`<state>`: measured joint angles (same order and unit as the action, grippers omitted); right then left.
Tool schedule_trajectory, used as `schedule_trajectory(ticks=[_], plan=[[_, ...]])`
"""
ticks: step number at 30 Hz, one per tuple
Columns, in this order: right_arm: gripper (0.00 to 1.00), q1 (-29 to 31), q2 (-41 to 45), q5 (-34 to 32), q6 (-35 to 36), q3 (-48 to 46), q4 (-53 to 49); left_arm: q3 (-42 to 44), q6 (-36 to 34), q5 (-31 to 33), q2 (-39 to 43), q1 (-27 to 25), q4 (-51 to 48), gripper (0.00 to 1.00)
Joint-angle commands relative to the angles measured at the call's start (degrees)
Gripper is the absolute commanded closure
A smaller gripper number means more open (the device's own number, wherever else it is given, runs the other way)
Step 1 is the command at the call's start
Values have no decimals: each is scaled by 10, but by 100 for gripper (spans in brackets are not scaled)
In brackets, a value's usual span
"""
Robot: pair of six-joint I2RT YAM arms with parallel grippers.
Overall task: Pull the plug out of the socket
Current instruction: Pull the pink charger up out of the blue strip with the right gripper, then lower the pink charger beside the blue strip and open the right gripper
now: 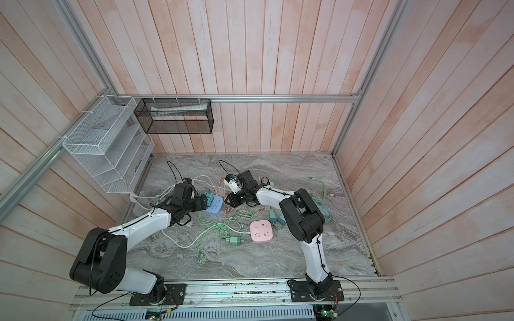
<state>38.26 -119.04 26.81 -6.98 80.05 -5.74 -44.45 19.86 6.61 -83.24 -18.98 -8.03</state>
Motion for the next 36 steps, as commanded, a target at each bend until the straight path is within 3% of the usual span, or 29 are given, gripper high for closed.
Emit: schedule_trajectory(ticks=[1, 5, 16, 19, 25, 31, 36], plan=[[59, -5, -5, -19, -3, 11, -26, 16, -14, -7, 27, -3, -15, 6], [45, -6, 9, -25, -3, 13, -32, 18, -18, -2, 44, -8, -19, 5], [43, -1, 67, -47, -14, 10, -32, 22, -22, 25, 50, -45, -30, 4], [48, 4, 87, -49, -15, -2, -10, 30, -26, 25, 51, -45, -30, 5], [73, 15, 57, -46, -26, 19, 0, 30, -50, 17, 36, -45, -6, 10], [73, 33, 39, -38, -26, 35, 36, 13, -71, 8, 4, -45, 10, 12], [81, 38, -17, -30, -3, 98, -12, -2, -82, 6, -22, -45, 17, 14]])
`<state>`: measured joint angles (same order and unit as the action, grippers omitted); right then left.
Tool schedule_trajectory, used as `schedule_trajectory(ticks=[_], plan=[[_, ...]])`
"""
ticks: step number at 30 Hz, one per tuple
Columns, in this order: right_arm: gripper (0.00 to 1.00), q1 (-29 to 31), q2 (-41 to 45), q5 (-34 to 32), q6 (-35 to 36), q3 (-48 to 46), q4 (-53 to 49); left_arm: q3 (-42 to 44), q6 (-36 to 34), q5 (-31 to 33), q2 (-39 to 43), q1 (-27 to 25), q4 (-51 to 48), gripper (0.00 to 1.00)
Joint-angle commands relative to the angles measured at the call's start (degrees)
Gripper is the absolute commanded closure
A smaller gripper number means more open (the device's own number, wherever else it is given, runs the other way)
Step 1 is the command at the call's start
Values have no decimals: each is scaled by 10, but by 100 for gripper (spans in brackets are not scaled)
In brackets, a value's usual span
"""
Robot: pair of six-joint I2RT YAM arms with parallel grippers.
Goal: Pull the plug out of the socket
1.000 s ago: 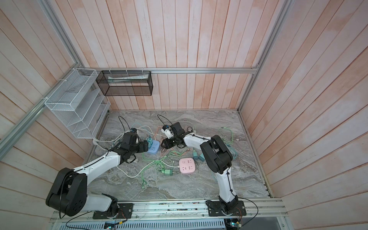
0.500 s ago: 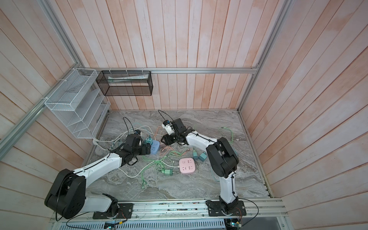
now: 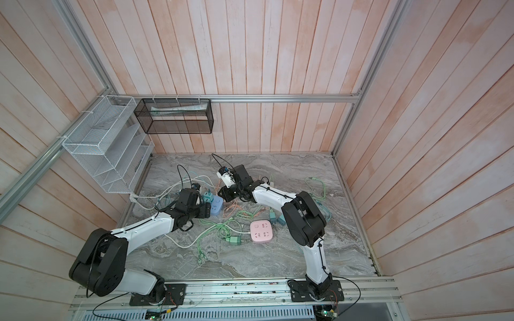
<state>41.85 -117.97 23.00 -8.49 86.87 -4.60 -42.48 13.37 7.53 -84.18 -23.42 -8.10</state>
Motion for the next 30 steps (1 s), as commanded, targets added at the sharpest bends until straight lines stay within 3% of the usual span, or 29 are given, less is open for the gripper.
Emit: schedule_trajectory(ticks=[1, 25, 28, 30], plan=[[82, 3, -33, 8, 13, 35, -25, -23, -18, -1, -17, 0, 18, 14], [85, -1, -115, 25, 15, 96, -63, -55, -11, -9, -67, 4, -7, 20], [85, -2, -114, 23, 15, 96, -66, -69, -11, -10, -83, 4, -16, 32], [85, -3, -111, 23, 18, 96, -69, -75, -12, -10, -89, 4, -23, 34]])
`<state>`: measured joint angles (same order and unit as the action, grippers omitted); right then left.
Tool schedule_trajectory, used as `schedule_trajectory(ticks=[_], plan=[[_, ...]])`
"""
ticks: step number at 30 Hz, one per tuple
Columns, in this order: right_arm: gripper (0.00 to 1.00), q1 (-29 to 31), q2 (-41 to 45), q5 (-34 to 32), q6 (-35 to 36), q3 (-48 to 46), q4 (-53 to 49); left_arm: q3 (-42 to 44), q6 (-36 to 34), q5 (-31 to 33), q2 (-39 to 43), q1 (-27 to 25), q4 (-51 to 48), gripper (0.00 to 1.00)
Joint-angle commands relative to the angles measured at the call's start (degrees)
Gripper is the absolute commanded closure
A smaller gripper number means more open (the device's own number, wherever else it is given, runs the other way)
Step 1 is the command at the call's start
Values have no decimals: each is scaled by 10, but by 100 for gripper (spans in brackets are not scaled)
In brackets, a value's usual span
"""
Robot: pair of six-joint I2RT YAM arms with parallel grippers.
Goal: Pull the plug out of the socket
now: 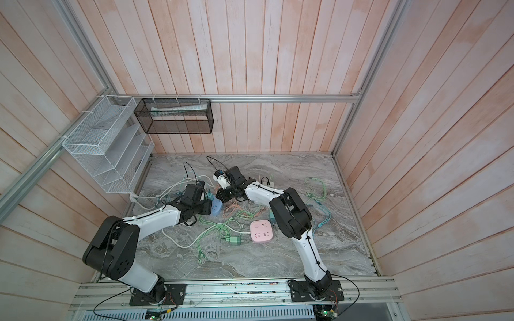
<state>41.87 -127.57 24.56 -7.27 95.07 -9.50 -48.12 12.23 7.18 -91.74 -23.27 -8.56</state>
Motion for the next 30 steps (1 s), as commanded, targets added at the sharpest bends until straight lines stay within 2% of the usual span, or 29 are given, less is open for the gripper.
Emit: schedule_trajectory(ticks=[1, 13, 18, 25, 30], plan=[[85, -4, -16, 7, 7, 14, -22, -18, -1, -5, -13, 2, -21, 34], [85, -8, -22, -6, 27, 19, -53, -24, -2, -20, -19, -1, -14, 36], [85, -12, -21, 0, 28, 15, -51, -29, -3, -23, -25, -3, -12, 40], [85, -13, -23, 6, 35, 16, -57, -33, -1, -30, -26, -7, -15, 55], [85, -13, -23, 11, 35, 18, -56, -36, 7, -29, -27, -14, -22, 59]])
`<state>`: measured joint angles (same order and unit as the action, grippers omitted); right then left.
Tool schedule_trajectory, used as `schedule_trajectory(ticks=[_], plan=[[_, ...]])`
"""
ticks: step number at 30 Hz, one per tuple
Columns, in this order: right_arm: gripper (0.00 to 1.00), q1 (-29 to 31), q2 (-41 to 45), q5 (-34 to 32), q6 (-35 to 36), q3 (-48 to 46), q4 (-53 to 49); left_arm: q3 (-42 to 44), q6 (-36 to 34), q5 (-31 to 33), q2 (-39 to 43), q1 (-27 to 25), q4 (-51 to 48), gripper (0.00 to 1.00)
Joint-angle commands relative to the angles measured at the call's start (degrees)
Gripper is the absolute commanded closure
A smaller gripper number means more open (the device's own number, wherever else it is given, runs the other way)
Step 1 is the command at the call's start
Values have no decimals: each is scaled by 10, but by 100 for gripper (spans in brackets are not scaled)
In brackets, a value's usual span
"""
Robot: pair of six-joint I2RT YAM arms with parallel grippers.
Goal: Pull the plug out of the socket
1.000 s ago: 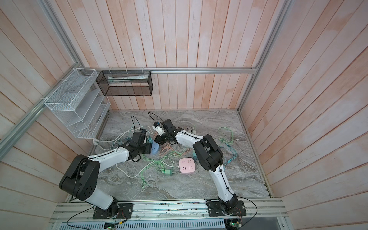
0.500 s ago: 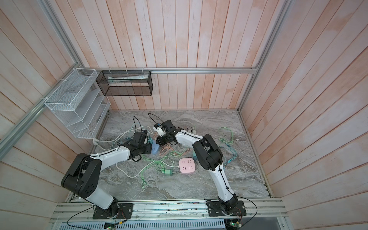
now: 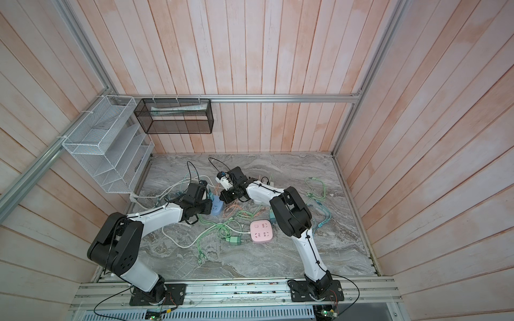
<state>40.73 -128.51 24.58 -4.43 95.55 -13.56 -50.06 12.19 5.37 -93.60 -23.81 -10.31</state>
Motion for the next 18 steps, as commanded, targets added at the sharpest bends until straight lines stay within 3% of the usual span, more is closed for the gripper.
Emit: schedule_trajectory(ticks=[1, 18], plan=[[84, -1, -15, 12, 7, 13, -16, -16, 11, -10, -7, -11, -6, 59], [74, 1, -14, 41, 13, -3, -10, -32, 30, 15, -7, -38, -21, 66]])
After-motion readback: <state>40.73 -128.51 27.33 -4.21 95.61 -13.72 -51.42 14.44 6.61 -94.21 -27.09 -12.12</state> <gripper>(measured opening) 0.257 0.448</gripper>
